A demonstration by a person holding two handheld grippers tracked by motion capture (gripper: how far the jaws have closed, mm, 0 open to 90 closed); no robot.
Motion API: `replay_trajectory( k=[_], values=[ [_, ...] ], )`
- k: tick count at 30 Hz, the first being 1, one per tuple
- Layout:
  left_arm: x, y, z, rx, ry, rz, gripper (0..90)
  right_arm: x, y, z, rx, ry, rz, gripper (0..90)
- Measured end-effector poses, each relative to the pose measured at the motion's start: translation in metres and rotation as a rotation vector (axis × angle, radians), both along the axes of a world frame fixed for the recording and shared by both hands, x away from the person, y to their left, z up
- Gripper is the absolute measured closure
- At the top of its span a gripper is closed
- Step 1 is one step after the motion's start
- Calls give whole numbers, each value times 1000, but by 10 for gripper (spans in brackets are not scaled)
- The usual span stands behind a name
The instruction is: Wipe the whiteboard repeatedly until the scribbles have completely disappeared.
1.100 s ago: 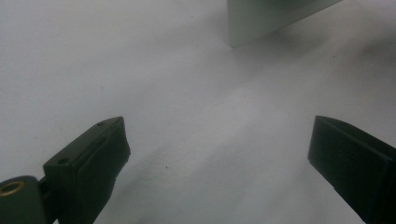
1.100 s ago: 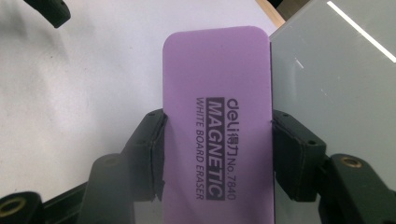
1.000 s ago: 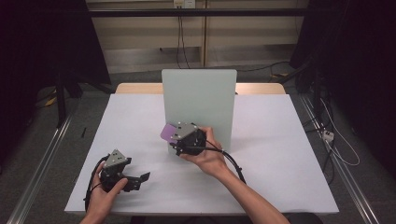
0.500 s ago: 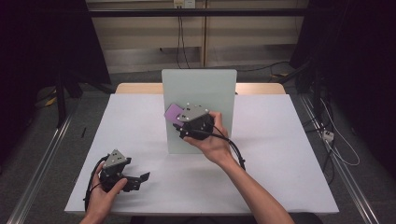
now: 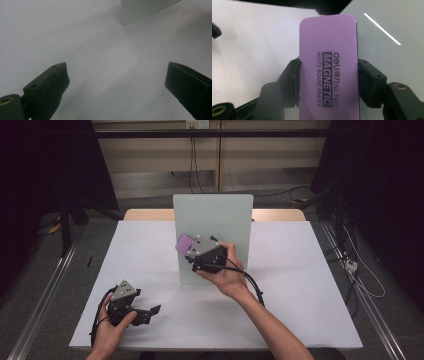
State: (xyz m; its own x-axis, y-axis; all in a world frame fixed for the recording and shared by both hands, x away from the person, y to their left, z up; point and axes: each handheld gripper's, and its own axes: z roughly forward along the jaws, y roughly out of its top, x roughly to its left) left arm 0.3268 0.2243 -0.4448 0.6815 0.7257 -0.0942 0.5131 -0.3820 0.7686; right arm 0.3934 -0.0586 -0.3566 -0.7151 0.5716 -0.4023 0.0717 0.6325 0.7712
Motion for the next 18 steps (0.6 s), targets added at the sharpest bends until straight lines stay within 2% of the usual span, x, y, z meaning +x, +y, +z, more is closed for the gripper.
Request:
replay_trajectory(
  k=[18],
  values=[
    [0,0,0,7,-12,4,51,-11,24,-48,-54,91,93,418]
  ],
)
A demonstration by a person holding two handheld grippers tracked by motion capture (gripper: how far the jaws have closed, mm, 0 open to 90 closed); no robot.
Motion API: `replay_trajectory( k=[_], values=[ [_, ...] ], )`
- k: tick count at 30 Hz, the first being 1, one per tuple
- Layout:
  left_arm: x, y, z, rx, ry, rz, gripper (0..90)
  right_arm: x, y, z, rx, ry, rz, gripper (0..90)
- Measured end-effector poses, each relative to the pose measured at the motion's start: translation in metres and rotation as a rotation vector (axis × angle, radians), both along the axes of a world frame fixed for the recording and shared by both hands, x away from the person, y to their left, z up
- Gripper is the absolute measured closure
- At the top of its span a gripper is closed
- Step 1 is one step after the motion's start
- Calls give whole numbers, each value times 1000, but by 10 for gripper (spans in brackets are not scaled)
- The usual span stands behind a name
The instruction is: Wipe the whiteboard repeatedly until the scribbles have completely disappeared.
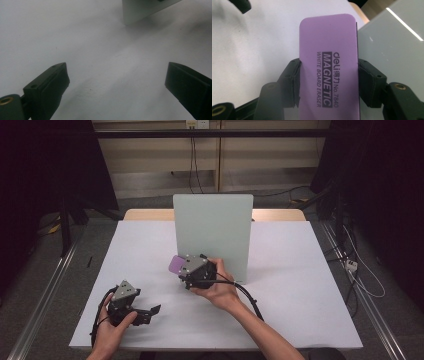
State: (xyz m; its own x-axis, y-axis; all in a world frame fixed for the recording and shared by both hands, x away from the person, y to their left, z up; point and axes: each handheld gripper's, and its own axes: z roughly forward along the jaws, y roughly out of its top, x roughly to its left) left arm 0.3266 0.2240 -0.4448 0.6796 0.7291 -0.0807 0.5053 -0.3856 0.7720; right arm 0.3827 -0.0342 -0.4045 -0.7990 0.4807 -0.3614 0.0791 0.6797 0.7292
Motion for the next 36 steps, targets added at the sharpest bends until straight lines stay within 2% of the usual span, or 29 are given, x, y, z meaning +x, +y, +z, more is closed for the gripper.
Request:
replay_trajectory(
  k=[11,18,21,26,31,36],
  values=[
    [0,1,1,5,-6,-2,51,-3,15,-20,-26,51,45,417],
    [0,1,1,4,-3,3,50,-2,14,-20,-15,57,53,417],
    [1,1,1,5,-2,3,51,-2,10,-16,-6,37,46,417],
    [0,1,1,7,-9,-1,51,1,-5,0,30,6,12,417],
    [1,1,0,4,-1,2,51,3,-26,18,82,-24,-41,417],
    [1,2,-1,12,6,1,51,4,-43,28,110,-41,-77,416]
  ],
)
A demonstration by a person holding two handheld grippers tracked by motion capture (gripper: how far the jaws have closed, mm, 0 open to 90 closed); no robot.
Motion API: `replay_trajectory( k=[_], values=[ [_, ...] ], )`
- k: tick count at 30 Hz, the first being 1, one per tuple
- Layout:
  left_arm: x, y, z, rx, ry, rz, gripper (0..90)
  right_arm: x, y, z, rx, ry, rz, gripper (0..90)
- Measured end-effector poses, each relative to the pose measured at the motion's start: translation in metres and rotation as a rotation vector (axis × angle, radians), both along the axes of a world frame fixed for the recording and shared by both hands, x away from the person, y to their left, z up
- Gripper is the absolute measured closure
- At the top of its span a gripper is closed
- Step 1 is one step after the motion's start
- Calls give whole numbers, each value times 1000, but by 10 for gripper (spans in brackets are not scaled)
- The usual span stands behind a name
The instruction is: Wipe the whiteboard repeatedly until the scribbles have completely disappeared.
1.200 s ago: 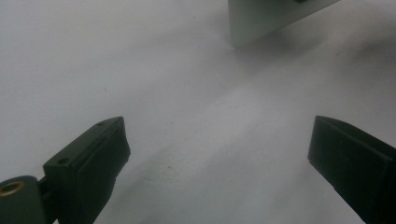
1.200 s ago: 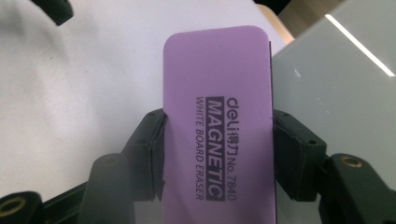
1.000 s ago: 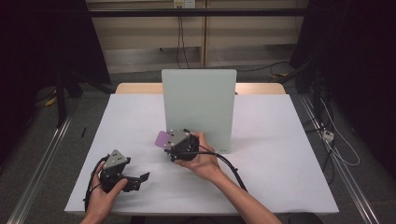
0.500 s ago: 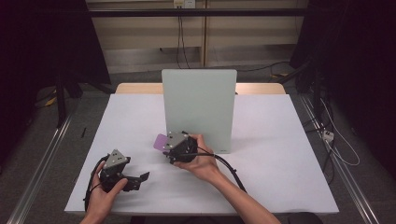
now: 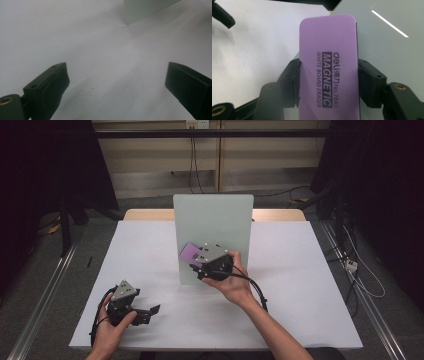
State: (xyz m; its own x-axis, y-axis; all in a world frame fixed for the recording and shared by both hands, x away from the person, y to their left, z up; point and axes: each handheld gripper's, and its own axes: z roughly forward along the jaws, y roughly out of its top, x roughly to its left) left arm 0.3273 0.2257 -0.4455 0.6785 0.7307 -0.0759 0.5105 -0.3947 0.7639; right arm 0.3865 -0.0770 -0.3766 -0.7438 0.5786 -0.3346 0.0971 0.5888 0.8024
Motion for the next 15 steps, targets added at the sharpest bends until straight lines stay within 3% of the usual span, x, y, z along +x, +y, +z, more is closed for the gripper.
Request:
replay_trajectory(
  k=[7,15],
  values=[
    [0,-1,-4,-3,15,-3,51,-1,-14,11,47,-6,-50,416],
    [1,-1,-2,0,9,1,51,-7,-24,9,61,34,-36,417]
  ],
)
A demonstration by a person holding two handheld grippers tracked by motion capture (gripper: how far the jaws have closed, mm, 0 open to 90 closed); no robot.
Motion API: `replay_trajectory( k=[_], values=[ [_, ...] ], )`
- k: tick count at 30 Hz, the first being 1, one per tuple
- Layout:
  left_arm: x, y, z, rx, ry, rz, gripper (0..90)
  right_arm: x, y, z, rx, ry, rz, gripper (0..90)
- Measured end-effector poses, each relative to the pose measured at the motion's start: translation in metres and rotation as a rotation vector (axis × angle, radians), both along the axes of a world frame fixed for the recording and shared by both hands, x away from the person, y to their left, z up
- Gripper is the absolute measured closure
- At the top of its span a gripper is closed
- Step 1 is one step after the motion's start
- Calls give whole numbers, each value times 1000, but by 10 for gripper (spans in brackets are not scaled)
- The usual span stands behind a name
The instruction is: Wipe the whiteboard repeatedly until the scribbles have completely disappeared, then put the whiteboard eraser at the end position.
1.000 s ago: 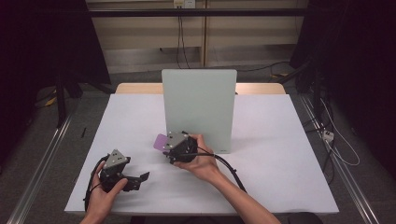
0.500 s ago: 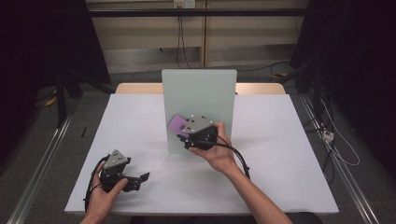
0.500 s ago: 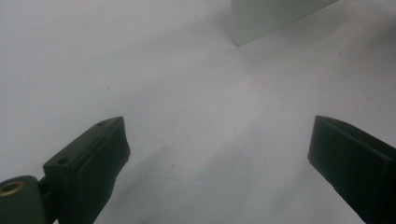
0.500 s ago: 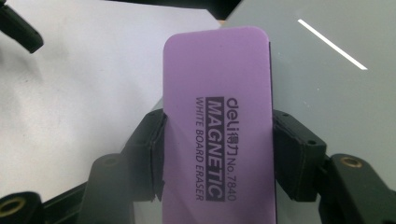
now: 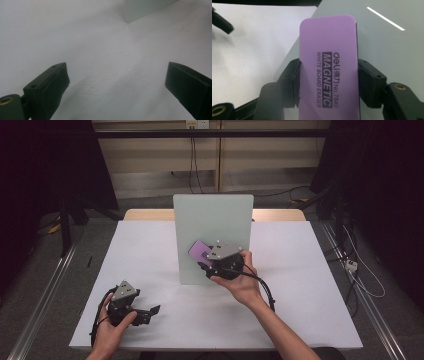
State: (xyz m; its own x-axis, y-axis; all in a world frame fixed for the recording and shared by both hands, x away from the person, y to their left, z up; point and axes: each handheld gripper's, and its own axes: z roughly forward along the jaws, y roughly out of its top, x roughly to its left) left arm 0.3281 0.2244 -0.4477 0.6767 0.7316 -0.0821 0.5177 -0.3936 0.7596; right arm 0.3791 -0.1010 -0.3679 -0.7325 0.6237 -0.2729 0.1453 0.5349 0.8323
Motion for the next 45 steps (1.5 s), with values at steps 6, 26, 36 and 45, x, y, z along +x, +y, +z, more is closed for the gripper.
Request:
replay_trajectory(
  k=[6,26,36,45],
  values=[
    [0,-2,0,11,-1,-11,51,-8,-13,0,23,19,-2,416],
    [0,-1,-1,7,3,-6,51,-21,-24,-5,35,67,38,416],
    [-1,1,0,8,3,0,51,-20,-31,-10,52,149,57,416],
    [-2,1,1,-1,-4,2,50,-25,-30,-13,14,215,116,416]
  ],
)
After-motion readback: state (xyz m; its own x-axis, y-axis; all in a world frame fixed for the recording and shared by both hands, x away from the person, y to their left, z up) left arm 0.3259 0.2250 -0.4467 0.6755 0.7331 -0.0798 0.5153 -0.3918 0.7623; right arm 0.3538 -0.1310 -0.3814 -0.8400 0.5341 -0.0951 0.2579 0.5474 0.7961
